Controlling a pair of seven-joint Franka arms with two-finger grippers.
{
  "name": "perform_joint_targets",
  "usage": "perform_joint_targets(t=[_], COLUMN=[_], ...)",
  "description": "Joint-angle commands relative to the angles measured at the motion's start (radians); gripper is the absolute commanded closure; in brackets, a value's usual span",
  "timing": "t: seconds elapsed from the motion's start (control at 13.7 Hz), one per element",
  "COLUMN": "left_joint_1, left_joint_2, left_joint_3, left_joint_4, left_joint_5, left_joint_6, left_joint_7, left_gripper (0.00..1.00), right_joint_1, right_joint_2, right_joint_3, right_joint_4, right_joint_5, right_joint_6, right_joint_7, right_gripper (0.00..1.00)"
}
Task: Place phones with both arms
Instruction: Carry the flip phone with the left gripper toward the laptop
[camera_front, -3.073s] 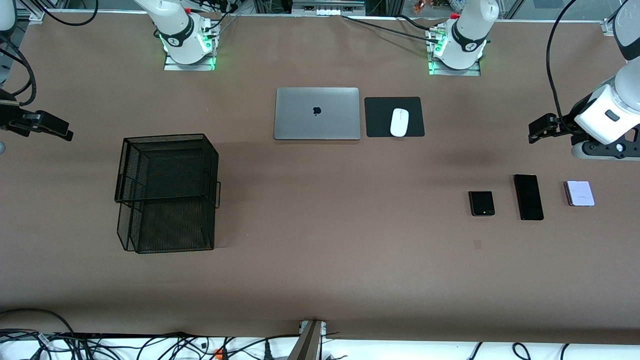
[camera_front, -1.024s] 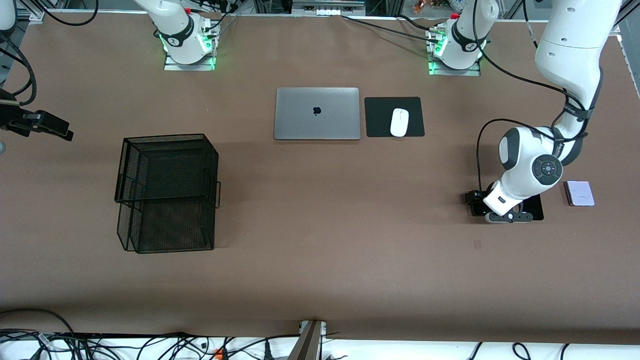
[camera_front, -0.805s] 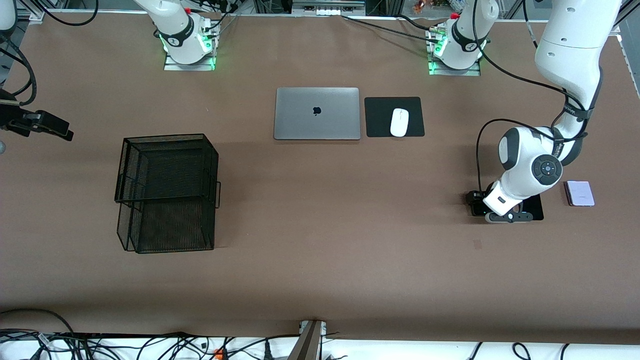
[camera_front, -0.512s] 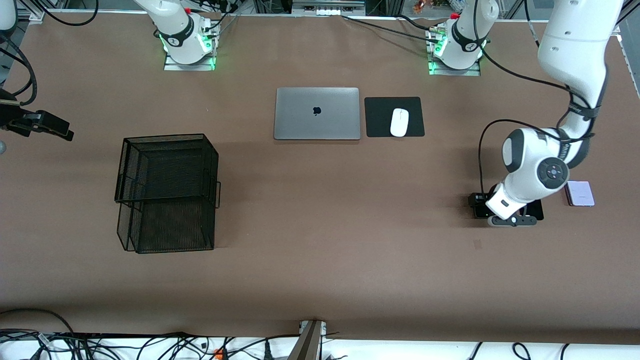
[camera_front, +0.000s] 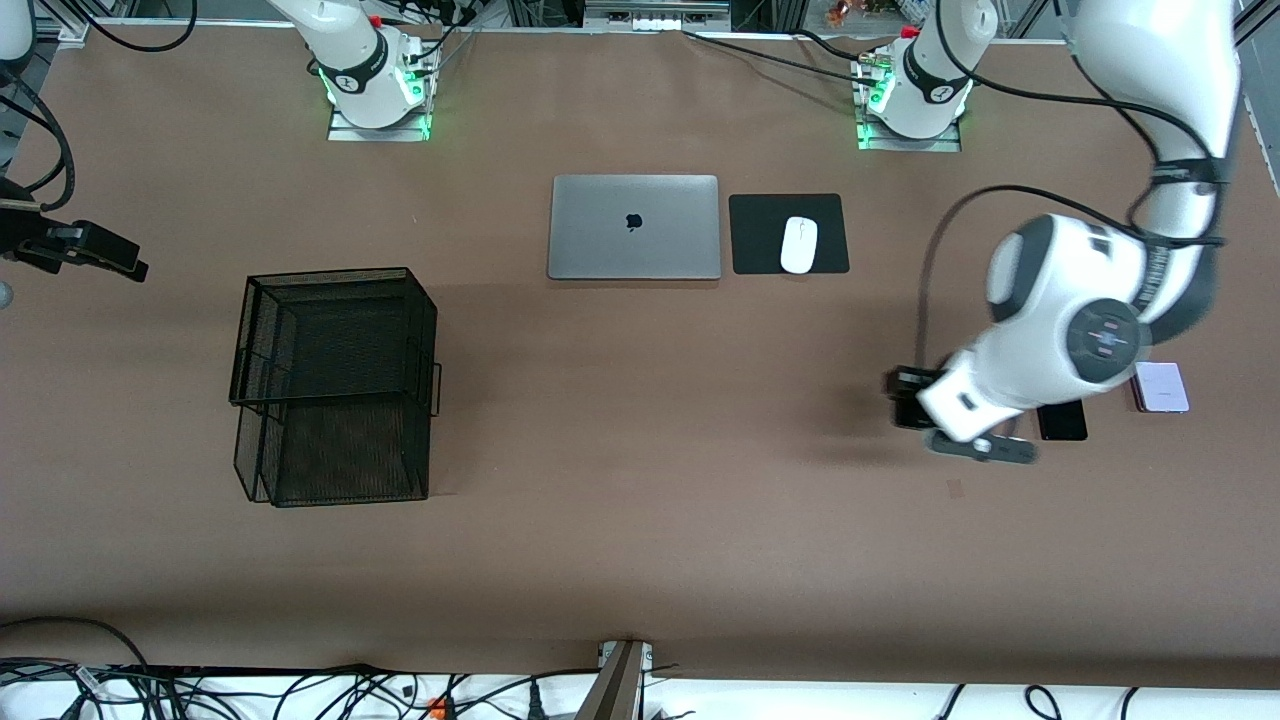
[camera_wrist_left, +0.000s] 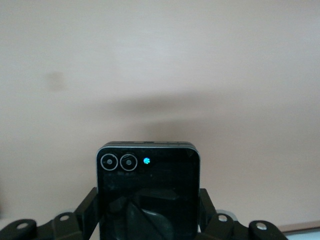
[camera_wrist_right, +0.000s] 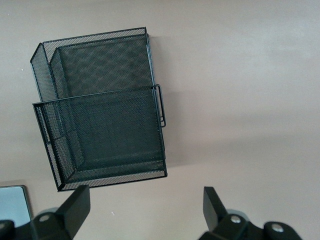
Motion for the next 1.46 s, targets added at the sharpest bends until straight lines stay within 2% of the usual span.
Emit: perform_joint_targets(t=[0.0,0.15,0.37,0.73,0.88,0.95,1.02,1.1,1.24,1.39], left_joint_1=[-0.103,-0.229,-0.375,-0.454,-0.472,-0.474,-0.474,-0.468,-0.451,-0.396], left_joint_2=[0.082,0.181,0.290,0.433,0.455,0.455,0.450,0.443,0.402,0.319], left_joint_3=[-0.057,-0.057,-0.047,-0.049,-0.049,-0.049,-0.047,-0.044,-0.044,-0.038], left_joint_4=[0.104,0.190,0.203,0.204,0.200,0.200,0.201,0.201,0.185,0.186], left_joint_5=[-0.009,-0.006,0.002,-0.008,-0.004,0.005,0.011,0.009,0.008,0.009], left_joint_6=[-0.007,0.062,0.299,0.513,0.561,0.561,0.561,0.561,0.523,0.337], left_joint_7=[-0.164,-0.316,-0.460,-0.479,-0.479,-0.476,-0.478,-0.475,-0.481,-0.481], left_gripper=[0.89,0.89,0.88,0.85,0.81,0.65,0.13,0.00,0.00,0.00], right_joint_1=[-0.013,-0.014,-0.013,-0.013,-0.013,-0.013,-0.013,-0.013,-0.013,-0.013], right_joint_2=[-0.013,-0.013,-0.012,-0.012,-0.012,-0.012,-0.012,-0.012,-0.012,-0.012], right_joint_3=[0.013,0.013,0.013,0.013,0.013,0.015,0.015,0.015,0.013,0.015], right_joint_4=[-0.006,-0.006,-0.006,-0.008,-0.008,-0.009,-0.009,-0.008,-0.008,-0.009], right_joint_5=[0.003,0.003,0.003,0.003,0.003,0.003,0.003,0.003,0.003,0.003], right_joint_6=[0.002,0.002,0.002,-0.001,-0.001,-0.003,-0.001,0.000,-0.001,-0.001], right_joint_7=[0.009,0.009,0.010,0.004,0.002,0.001,-0.001,-0.001,-0.002,-0.002], right_gripper=[0.00,0.00,0.00,0.00,0.00,0.00,0.00,0.00,0.00,0.00])
